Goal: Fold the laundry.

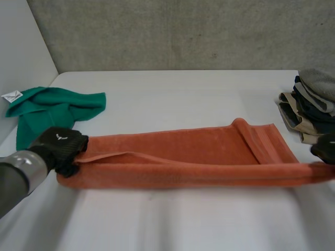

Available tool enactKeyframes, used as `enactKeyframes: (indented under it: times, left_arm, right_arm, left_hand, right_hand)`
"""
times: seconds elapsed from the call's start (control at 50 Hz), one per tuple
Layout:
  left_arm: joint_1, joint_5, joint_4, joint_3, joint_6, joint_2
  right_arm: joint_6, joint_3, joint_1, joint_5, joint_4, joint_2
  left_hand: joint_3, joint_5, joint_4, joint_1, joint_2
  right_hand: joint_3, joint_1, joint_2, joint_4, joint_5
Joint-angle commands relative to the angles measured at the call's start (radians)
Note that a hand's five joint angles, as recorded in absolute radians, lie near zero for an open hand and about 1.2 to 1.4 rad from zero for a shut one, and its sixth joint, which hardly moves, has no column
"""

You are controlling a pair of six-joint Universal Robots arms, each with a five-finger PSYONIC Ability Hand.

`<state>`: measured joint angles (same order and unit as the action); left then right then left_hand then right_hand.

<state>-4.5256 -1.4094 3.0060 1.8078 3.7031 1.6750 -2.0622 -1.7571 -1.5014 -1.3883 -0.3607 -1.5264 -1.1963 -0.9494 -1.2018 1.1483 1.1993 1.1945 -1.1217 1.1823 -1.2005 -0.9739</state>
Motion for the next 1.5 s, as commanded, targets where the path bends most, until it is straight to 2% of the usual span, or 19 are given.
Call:
enactKeyframes:
  times: [0.02, 0.08, 0.14, 0.2, 0.28, 0.32, 0.38, 0.4, 0.58, 0.72, 0.84, 1.02, 1.12, 1.2, 1.4, 1.44, 1.48, 1.5]
  left_arm:
    - [0.059, -0.022, 0.175, -0.168, -0.018, 0.261]
    - [0.074, -0.028, 0.189, -0.299, -0.034, 0.344]
    - [0.082, -0.042, 0.215, -0.449, -0.067, 0.38]
    - [0.086, -0.068, 0.272, -0.563, -0.124, 0.381]
    - [0.077, -0.106, 0.48, -0.663, -0.236, 0.373]
    - [0.074, -0.121, 0.653, -0.663, -0.284, 0.342]
    - [0.066, -0.131, 0.816, -0.644, -0.313, 0.289]
    - [0.066, -0.132, 0.832, -0.631, -0.313, 0.284]
    - [0.039, -0.119, 0.775, -0.458, -0.324, 0.299]
    - [0.039, -0.057, 0.761, -0.315, -0.324, 0.365]
    - [0.039, -0.03, 0.702, -0.214, -0.312, 0.451]
    - [-0.003, -0.023, 0.473, -0.14, -0.209, 0.45]
    - [0.0, -0.023, 0.433, -0.113, -0.157, 0.402]
    - [0.01, -0.022, 0.433, -0.082, -0.149, 0.379]
    - [0.049, -0.023, 0.461, -0.081, -0.147, 0.39]
    - [0.059, -0.02, 0.473, -0.073, -0.147, 0.391]
    - [0.071, -0.011, 0.479, -0.07, -0.147, 0.382]
    - [0.072, -0.008, 0.479, -0.07, -0.147, 0.377]
  right_arm:
    - [-0.065, 0.183, -0.181, -0.196, 0.207, 0.322]
    - [-0.065, 0.307, -0.227, -0.282, 0.293, 0.373]
    - [-0.068, 0.401, -0.264, -0.285, 0.382, 0.403]
    - [-0.07, 0.519, -0.292, -0.268, 0.543, 0.414]
    - [-0.104, 0.599, -0.301, -0.256, 0.8, 0.39]
    - [-0.13, 0.604, -0.303, -0.245, 0.94, 0.362]
    - [-0.142, 0.594, -0.303, -0.219, 1.014, 0.342]
    - [-0.145, 0.591, -0.303, -0.218, 1.01, 0.341]
    - [-0.165, 0.475, -0.304, -0.184, 0.853, 0.35]
    - [-0.274, 0.309, -0.295, -0.075, 0.732, 0.377]
    - [-0.332, 0.187, -0.286, -0.044, 0.71, 0.449]
    - [-0.326, 0.111, -0.284, -0.046, 0.709, 0.456]
    - [-0.329, 0.105, -0.287, -0.046, 0.704, 0.451]
    - [-0.332, 0.096, -0.289, -0.047, 0.704, 0.451]
    - [-0.331, 0.079, -0.293, -0.054, 0.704, 0.453]
    - [-0.328, 0.077, -0.295, -0.054, 0.704, 0.454]
    - [-0.326, 0.074, -0.293, -0.055, 0.704, 0.451]
    - [-0.326, 0.073, -0.287, -0.06, 0.7, 0.451]
  left_hand:
    - [-0.2, -0.272, -0.194, 0.248, 0.197]
    - [-0.2, -0.272, -0.194, 0.248, 0.197]
    - [-0.2, -0.272, -0.194, 0.248, 0.197]
    - [-0.2, -0.272, -0.194, 0.248, 0.197]
    - [-0.2, -0.272, -0.194, 0.248, 0.197]
    - [-0.2, -0.272, -0.194, 0.248, 0.197]
    - [-0.2, -0.272, -0.194, 0.248, 0.197]
    - [-0.2, -0.272, -0.194, 0.248, 0.197]
    - [-0.2, -0.272, -0.194, 0.248, 0.197]
    - [-0.2, -0.272, -0.194, 0.248, 0.197]
    - [-0.186, -0.258, -0.18, 0.234, 0.183]
    - [0.272, 0.2, 0.277, -0.224, -0.275]
    - [0.457, 0.385, 0.463, -0.409, -0.46]
    - [0.498, 0.426, 0.504, -0.45, -0.501]
    - [0.463, 0.391, 0.469, -0.415, -0.466]
    - [0.221, 0.148, 0.226, -0.173, -0.224]
    - [-0.198, -0.27, -0.192, 0.246, 0.195]
    - [-0.2, -0.272, -0.194, 0.248, 0.197]
  right_hand:
    - [0.202, -0.275, 0.214, -0.196, -0.248]
    - [0.202, -0.275, 0.214, -0.196, -0.248]
    - [0.202, -0.275, 0.214, -0.196, -0.248]
    - [0.202, -0.275, 0.214, -0.196, -0.248]
    - [0.202, -0.275, 0.214, -0.196, -0.248]
    - [0.202, -0.275, 0.214, -0.196, -0.248]
    - [0.202, -0.275, 0.214, -0.196, -0.248]
    - [0.202, -0.275, 0.214, -0.196, -0.248]
    - [0.202, -0.275, 0.214, -0.196, -0.248]
    - [0.202, -0.275, 0.214, -0.196, -0.248]
    - [0.202, -0.275, 0.214, -0.196, -0.248]
    - [0.202, -0.275, 0.214, -0.196, -0.248]
    - [0.202, -0.275, 0.214, -0.196, -0.248]
    - [0.202, -0.275, 0.214, -0.196, -0.248]
    - [0.202, -0.275, 0.214, -0.196, -0.248]
    - [0.202, -0.275, 0.214, -0.196, -0.248]
    - [0.202, -0.275, 0.214, -0.196, -0.248]
    - [0.202, -0.275, 0.214, -0.196, -0.248]
